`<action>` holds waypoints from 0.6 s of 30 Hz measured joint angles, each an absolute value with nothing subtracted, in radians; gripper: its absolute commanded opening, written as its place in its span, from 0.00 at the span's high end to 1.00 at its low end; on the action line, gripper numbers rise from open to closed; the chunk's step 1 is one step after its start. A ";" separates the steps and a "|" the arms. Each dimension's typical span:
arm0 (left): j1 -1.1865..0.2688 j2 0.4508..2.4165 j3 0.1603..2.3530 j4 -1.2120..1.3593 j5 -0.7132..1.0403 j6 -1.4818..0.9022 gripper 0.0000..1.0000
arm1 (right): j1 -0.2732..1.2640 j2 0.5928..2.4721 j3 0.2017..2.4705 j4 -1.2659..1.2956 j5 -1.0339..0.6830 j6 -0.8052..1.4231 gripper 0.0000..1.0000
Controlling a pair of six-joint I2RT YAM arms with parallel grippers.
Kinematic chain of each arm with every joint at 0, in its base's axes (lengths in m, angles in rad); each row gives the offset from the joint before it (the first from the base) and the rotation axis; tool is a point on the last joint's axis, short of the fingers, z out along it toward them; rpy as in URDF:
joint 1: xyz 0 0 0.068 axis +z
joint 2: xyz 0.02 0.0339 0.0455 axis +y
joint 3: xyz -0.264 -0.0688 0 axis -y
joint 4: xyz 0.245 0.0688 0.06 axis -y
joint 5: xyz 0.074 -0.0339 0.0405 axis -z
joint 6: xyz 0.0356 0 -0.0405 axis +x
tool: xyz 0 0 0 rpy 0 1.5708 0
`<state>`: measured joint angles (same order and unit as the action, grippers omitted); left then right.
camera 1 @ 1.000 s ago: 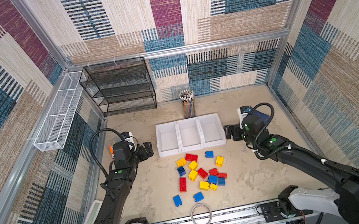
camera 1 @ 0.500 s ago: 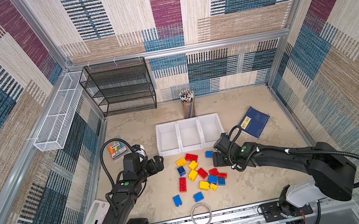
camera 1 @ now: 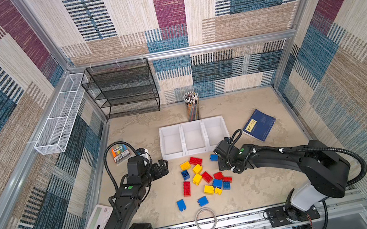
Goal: Sort the legos into containers by color
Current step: 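Reach the right gripper to the yellow brick while the left gripper approaches the pile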
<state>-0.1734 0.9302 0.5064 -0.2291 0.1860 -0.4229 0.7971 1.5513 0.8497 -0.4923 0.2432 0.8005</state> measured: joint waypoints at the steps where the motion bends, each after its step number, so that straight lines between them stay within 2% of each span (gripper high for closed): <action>1: -0.175 0.930 0.506 -0.229 0.186 -0.423 0.03 | 0.797 1.552 0.850 -0.493 0.245 0.801 0.52; 7: -0.184 0.930 0.500 -0.229 0.185 -0.430 0.03 | 0.797 1.552 0.835 -0.490 0.246 0.801 0.62; 18: -0.195 0.931 0.498 -0.228 0.181 -0.438 0.04 | 0.797 1.507 0.859 -0.504 0.271 0.790 0.66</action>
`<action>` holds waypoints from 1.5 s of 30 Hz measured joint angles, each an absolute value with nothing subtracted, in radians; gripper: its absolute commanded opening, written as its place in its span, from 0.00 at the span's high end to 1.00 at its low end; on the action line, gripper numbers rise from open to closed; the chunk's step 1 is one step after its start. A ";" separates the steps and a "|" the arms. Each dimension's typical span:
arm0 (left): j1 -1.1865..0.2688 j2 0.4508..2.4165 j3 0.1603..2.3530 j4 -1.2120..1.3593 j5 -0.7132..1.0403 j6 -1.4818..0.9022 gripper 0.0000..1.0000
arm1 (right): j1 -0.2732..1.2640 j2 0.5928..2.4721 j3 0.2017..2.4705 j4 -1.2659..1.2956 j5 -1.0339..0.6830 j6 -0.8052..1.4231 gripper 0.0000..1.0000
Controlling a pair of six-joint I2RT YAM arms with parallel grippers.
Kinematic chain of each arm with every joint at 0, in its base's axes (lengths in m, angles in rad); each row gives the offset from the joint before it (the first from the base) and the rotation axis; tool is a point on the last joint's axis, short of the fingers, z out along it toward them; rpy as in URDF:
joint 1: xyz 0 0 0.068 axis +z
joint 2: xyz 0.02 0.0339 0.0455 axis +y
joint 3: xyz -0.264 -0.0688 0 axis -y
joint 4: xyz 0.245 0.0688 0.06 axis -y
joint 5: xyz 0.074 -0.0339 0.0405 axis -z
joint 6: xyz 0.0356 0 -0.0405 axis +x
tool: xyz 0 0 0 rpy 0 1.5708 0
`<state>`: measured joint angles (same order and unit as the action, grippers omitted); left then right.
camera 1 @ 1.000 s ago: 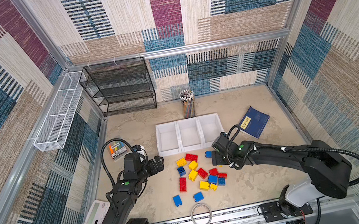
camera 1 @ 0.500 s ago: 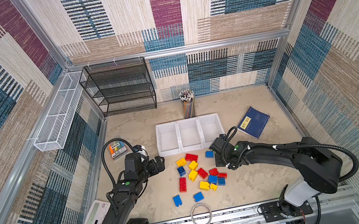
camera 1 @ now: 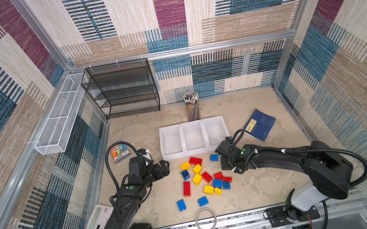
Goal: Sort the legos into containers by color
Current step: 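Lift the yellow brick with the right gripper into the compartment nearest the book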
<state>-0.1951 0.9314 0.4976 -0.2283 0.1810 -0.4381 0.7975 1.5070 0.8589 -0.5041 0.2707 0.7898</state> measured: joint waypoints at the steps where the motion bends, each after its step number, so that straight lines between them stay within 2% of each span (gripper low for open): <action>1: -0.196 0.928 0.495 -0.228 0.179 -0.439 0.03 | 0.797 1.497 0.878 -0.506 0.277 0.778 0.67; 7: -0.198 0.919 0.493 -0.229 0.163 -0.445 0.04 | 0.744 1.518 1.036 -0.505 0.311 0.668 0.68; 14: -0.206 0.918 0.489 -0.229 0.189 -0.455 0.04 | 0.601 1.714 1.208 -0.439 0.279 0.511 0.68; 23: -0.238 0.920 0.488 -0.229 0.206 -0.472 0.05 | 0.548 1.898 1.327 -0.401 0.175 0.427 0.66; 28: -0.282 0.929 0.483 -0.228 0.212 -0.488 0.05 | 0.550 1.915 1.329 -0.396 0.148 0.410 0.60; 35: -0.377 0.978 0.483 -0.228 0.203 -0.498 0.06 | 0.545 1.926 1.337 -0.397 0.138 0.403 0.44; 40: -0.446 1.015 0.490 -0.228 0.176 -0.510 0.08 | 0.544 1.911 1.345 -0.410 0.130 0.403 0.41; 45: -0.515 1.077 0.496 -0.215 0.152 -0.539 0.12 | 0.544 1.816 1.320 -0.416 0.134 0.403 0.41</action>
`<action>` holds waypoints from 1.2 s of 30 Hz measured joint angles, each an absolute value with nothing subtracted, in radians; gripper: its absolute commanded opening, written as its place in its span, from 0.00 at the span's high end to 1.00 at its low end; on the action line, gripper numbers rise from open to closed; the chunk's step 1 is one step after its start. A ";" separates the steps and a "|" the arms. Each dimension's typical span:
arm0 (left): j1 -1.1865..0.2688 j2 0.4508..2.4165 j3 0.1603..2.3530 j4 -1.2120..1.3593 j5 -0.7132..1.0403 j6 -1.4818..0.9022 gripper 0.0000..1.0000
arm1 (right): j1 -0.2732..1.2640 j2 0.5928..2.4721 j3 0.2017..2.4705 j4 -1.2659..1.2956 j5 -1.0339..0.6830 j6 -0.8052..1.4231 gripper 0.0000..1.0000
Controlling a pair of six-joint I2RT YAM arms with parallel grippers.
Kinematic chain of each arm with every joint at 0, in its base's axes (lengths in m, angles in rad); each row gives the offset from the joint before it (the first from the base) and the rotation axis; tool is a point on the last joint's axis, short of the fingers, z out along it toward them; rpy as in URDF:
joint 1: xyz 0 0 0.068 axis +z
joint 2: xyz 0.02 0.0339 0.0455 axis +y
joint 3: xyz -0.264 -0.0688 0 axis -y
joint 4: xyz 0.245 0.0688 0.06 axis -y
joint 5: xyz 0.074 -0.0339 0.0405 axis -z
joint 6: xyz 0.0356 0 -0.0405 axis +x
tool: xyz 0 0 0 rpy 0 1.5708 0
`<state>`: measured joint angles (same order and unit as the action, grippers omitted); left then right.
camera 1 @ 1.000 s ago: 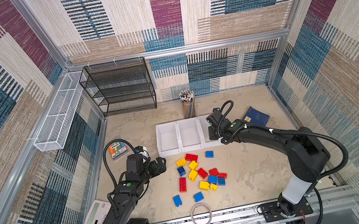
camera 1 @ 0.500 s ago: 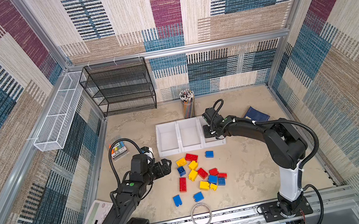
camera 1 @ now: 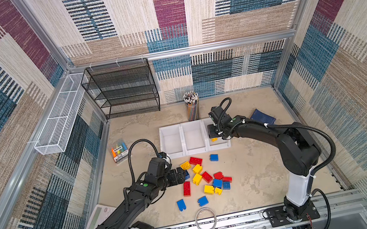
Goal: Sort the legos into containers by color
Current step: 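Lift the yellow brick with the right gripper into the compartment nearest the book, then grasp a blue brick with the left gripper while the right gripper withdraws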
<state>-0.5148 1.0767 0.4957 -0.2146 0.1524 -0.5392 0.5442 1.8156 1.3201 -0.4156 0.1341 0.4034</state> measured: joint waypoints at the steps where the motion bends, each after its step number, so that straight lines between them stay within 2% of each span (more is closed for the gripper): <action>1: -0.525 1.095 0.497 -0.206 0.152 -0.547 0.13 | 0.544 1.798 1.308 -0.416 0.134 0.403 0.41; 15: -0.606 1.353 0.618 -0.142 0.136 -0.577 0.33 | 0.546 1.608 1.140 -0.439 0.138 0.406 0.41; 25: -0.627 1.409 0.654 -0.160 0.085 -0.579 0.50 | 0.548 1.568 1.087 -0.441 0.138 0.437 0.41; 30: -0.640 1.420 0.672 -0.188 0.080 -0.575 0.62 | 0.548 1.565 1.083 -0.440 0.138 0.445 0.41; 36: -0.644 1.406 0.675 -0.207 0.059 -0.572 0.70 | 0.548 1.563 1.074 -0.439 0.138 0.453 0.42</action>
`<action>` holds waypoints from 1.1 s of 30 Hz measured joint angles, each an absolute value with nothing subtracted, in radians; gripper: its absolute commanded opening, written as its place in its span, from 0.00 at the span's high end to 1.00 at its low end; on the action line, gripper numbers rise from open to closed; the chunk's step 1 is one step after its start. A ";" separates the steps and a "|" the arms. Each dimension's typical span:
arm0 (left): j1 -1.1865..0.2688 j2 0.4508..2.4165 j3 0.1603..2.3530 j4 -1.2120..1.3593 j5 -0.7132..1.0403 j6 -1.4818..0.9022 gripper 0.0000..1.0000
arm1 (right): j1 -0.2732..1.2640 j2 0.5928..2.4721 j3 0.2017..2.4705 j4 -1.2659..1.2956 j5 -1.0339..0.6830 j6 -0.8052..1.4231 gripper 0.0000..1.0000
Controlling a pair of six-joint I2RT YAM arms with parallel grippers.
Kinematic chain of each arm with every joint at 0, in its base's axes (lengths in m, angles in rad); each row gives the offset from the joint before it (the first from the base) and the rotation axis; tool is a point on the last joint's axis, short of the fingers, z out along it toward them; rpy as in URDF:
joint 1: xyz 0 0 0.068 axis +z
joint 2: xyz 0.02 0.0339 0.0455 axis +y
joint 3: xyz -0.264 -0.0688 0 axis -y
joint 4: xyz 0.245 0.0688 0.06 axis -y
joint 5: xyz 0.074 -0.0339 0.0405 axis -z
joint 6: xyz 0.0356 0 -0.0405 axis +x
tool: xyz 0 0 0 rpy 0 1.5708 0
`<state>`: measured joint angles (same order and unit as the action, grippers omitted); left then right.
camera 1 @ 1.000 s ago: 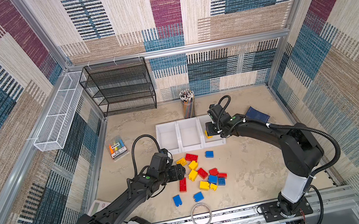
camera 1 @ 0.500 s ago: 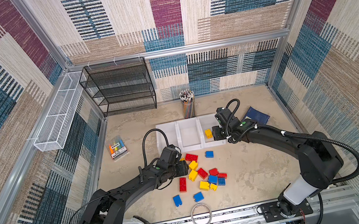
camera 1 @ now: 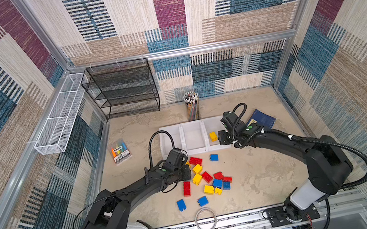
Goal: Sort the legos into containers by color
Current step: 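Grasp a blue brick with the left gripper while the right gripper withdraws, then drop the blue brick with the left gripper into the compartment nearest the highlighters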
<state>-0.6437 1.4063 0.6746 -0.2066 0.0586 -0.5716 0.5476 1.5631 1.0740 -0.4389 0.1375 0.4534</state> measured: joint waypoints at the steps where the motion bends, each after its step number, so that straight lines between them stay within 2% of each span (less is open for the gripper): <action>1: -0.644 1.401 0.674 -0.209 0.056 -0.572 0.71 | 0.548 1.563 1.074 -0.439 0.137 0.456 0.42; 9: -0.645 1.380 0.677 -0.239 0.052 -0.565 0.77 | 0.551 1.529 1.059 -0.441 0.139 0.467 0.42; 21: -0.627 1.338 0.794 -0.298 0.032 -0.516 0.79 | 0.551 1.503 1.046 -0.442 0.141 0.481 0.42; 33: -0.424 1.475 1.022 -0.331 0.040 -0.380 0.80 | 0.553 1.414 0.986 -0.448 0.167 0.500 0.43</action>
